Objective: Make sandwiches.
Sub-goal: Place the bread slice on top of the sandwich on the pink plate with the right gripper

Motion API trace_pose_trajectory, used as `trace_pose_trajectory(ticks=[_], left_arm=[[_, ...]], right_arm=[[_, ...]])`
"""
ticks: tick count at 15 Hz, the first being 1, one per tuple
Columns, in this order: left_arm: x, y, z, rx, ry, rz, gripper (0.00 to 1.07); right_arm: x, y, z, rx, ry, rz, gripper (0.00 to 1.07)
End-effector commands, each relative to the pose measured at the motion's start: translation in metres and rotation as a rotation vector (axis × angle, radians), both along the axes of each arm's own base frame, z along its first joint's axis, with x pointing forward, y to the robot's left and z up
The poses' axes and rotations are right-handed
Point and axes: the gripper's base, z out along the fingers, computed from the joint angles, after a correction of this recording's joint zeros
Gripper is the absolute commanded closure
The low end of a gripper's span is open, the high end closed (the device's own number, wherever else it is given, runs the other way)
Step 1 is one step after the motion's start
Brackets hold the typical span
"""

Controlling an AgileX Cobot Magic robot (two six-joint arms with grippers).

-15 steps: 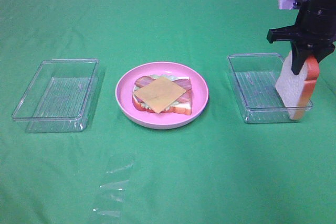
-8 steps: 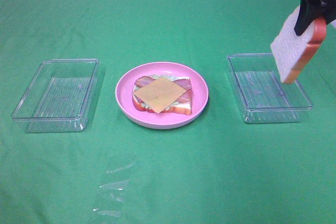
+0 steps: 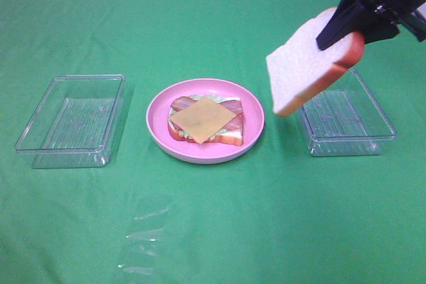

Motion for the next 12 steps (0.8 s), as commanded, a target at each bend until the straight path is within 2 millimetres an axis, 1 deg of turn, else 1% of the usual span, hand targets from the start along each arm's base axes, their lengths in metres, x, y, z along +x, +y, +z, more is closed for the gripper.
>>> trace_pose_trajectory(ticks=[1,2,3,4,5,7,9,10,12], left_arm=[[-0.002,0.000,-0.001,-0.007,-0.019,0.003,0.07],[-0.002,0.000,-0.001,-0.007,-0.019,0.003,0.07],[-0.002,0.000,-0.001,-0.007,-0.019,0.003,0.07],[-0.002,0.000,-0.001,-0.007,-0.019,0.003,0.07],[-0.002,0.000,-0.001,-0.007,-0.019,0.003,0.07],[-0.002,0.000,-0.001,-0.007,-0.019,0.003,0.07],[-0.002,0.000,-0.001,-0.007,-0.019,0.003,0.07],[-0.002,0.000,-0.001,-0.007,-0.019,0.002,0.07],[-0.002,0.000,-0.001,-0.007,-0.019,0.002,0.07]], right_arm=[[0.014,0.018,-0.013,0.184,-0.019,-0.003,1.07],[0.020,0.031,-0.019,0.253,-0.031,0.003,1.07],[0.024,0.049,-0.028,0.297,-0.030,0.026,1.07],[0.028,0.075,-0.045,0.334,-0.013,0.051,1.07],[0.034,0.088,-0.058,0.337,0.010,0.065,1.07],[0.049,0.110,-0.078,0.335,0.045,0.094,1.07],[0.065,0.123,-0.090,0.335,0.061,0.086,1.07],[0.073,0.124,-0.092,0.333,0.060,0.079,1.07],[0.080,0.126,-0.098,0.324,0.065,0.067,1.07]])
